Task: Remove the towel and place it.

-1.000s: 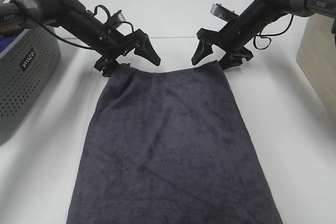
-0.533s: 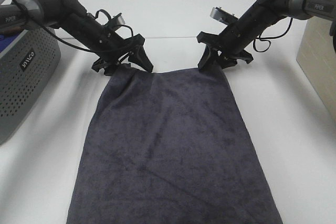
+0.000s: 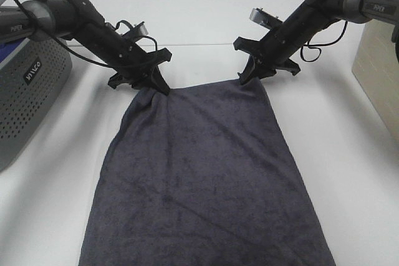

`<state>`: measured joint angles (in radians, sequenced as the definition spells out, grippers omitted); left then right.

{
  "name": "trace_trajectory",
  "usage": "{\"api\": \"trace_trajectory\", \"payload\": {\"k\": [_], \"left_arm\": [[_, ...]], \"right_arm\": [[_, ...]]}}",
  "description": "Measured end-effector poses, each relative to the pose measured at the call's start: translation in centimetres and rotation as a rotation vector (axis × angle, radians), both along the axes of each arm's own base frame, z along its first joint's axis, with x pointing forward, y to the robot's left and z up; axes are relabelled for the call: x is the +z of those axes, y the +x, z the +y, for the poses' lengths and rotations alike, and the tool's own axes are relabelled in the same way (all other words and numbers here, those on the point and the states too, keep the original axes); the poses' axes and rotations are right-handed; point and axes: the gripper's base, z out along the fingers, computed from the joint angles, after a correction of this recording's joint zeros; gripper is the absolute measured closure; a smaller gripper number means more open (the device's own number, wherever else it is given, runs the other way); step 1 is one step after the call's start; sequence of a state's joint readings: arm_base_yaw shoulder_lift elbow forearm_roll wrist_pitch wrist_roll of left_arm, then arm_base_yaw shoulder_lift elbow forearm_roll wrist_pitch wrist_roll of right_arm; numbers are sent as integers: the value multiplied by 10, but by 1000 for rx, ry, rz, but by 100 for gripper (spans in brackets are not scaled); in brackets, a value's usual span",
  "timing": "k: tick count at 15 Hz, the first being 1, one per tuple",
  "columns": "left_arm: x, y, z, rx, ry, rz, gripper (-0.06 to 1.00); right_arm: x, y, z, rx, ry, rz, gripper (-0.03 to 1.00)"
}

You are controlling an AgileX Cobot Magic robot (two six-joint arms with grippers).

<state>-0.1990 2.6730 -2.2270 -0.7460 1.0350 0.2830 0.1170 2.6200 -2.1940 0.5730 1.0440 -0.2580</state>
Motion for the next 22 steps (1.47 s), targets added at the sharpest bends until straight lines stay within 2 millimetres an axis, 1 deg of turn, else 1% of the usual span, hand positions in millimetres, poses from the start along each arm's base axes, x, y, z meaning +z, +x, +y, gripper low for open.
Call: {"api": "trace_trajectory", "payload": {"k": [4, 6, 8, 11, 12, 17, 22], "left_arm": [[0, 3, 1, -8, 12, -44, 89], [3, 7, 2, 1, 31, -101, 89], [11, 15, 3, 20, 40, -190, 89], [28, 29, 5, 71, 49, -330, 89], [32, 33, 6, 97, 54, -373, 89], [39, 47, 12, 199, 84, -525, 89], [43, 53, 13, 242, 104, -608, 89]], "right_arm": [[0, 1, 0, 6, -1, -10, 96], [2, 4, 0, 5, -4, -52, 96], [14, 15, 0, -14, -4, -144, 96], [43, 32, 0, -43, -1, -316, 96], [48, 36, -1, -53, -2, -357, 96], [54, 46, -2, -82, -19, -489, 96], [58, 52, 1, -110, -10, -568, 96]]}}
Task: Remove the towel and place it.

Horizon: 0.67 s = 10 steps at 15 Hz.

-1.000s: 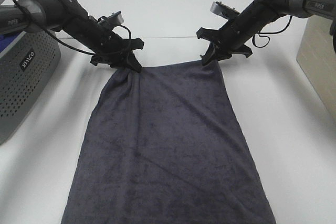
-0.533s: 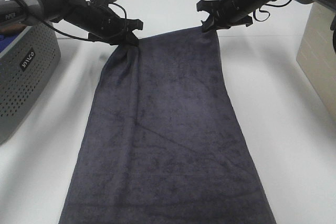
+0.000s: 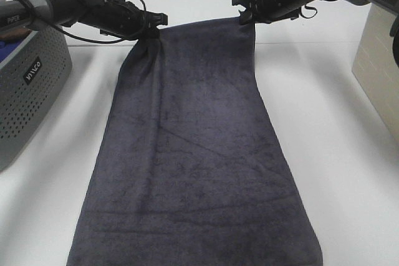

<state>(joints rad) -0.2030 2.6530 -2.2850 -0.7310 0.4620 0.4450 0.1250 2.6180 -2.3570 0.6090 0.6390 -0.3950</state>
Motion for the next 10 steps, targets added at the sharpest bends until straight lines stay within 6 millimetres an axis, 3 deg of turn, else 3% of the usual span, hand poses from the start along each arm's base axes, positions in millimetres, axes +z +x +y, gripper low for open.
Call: {"api": "trace_trajectory", "payload": {"k": [10], "left_arm": [[-8, 4, -9, -47, 152, -161, 89]], "right_arm": [[1, 5, -2, -37, 0, -55, 96]]}}
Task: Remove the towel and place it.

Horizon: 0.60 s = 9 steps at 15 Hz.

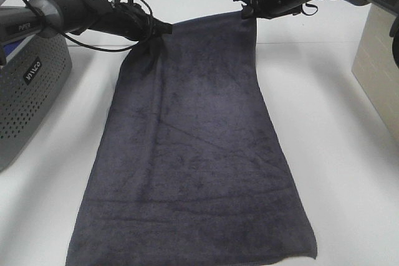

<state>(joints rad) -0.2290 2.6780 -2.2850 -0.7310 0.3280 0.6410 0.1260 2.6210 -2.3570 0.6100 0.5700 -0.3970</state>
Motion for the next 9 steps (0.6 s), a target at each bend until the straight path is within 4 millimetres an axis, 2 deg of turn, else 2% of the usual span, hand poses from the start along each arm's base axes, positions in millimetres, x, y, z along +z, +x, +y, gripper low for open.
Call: {"api": "trace_trajectory", "payload": {"k": [3, 6, 8, 9], "left_arm": [[-1, 2, 2, 23, 4, -25, 89], [-16, 2, 2, 23, 11, -3, 89], [-20, 2, 2, 27, 13, 0, 82], [-20, 3, 3, 41, 15, -16, 73]], "right_arm": [[-17, 1, 0, -4, -4, 21, 96], [-23, 2, 0, -3, -8, 28, 95], [-30, 2, 0, 9, -22, 28, 87], [-32, 2, 0, 6, -24, 27, 78]]}}
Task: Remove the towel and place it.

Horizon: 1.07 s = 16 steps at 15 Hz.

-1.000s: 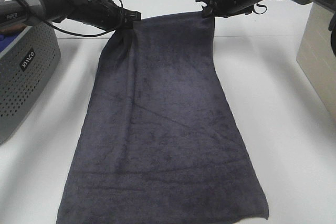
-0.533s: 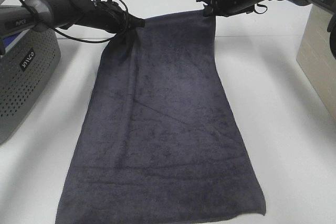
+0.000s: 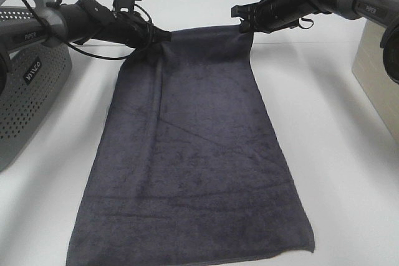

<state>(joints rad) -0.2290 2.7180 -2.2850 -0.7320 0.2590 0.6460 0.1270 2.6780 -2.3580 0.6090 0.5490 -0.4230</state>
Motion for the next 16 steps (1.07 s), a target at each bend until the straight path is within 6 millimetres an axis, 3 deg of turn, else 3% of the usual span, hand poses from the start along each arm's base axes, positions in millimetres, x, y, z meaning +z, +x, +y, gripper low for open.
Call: {"api": "trace_trajectory", "payload": {"k": [3, 4, 6, 10, 13, 14, 16], "left_arm": [[4, 4, 5, 49, 4, -57, 42], [6, 6, 7, 71, 6, -85, 32], [11, 10, 11, 125, 10, -151, 23], [16, 12, 13, 168, -21, -180, 21], [2, 10, 11, 141, -20, -127, 25], [-3, 9, 10, 134, -19, -111, 28], [-5, 9, 10, 130, -19, -101, 51]], "right_arm": [[-1, 2, -2, -14, -5, -19, 45], [0, 3, -2, -24, 3, -28, 38], [1, 3, -1, -29, 21, -27, 33], [1, 3, -1, -29, 27, -23, 32], [1, 2, -1, -25, 28, -17, 32], [0, 2, -1, -22, 28, -13, 32], [0, 1, 0, -14, 28, -2, 32]]}}
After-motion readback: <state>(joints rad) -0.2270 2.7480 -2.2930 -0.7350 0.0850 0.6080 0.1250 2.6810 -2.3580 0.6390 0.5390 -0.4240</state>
